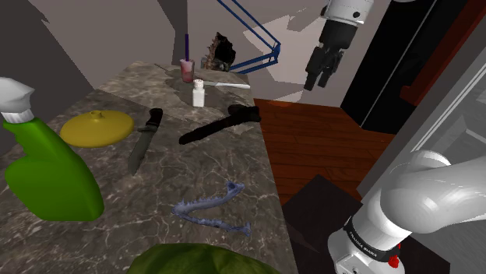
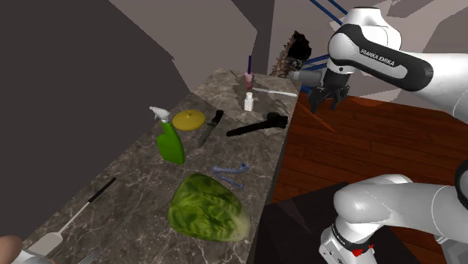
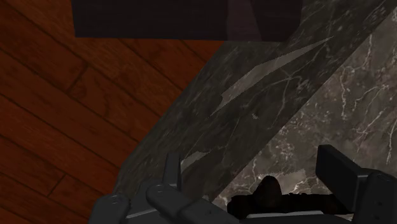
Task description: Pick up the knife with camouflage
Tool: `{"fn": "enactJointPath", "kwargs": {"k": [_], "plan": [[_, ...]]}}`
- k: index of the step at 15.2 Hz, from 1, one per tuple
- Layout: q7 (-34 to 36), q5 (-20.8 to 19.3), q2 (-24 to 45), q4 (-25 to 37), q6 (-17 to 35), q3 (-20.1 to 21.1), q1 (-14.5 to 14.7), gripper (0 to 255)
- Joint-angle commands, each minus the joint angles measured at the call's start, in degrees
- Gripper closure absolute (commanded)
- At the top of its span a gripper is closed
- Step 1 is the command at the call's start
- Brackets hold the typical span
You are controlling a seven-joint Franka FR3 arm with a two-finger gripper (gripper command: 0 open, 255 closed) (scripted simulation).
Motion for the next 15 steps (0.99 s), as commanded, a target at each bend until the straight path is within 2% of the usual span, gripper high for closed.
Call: {"fn": "enactJointPath", "kwargs": {"k": [1, 8, 15], "plan": [[0.00, 0.00, 0.00, 0.00, 0.00, 0.00, 0.00, 0], [15.65, 6.22, 1.80, -1.95, 4.89, 10.44, 1.00, 0], [31.08, 10.56, 8.82, 0.76, 10.78, 20.97, 1.09, 0]]}}
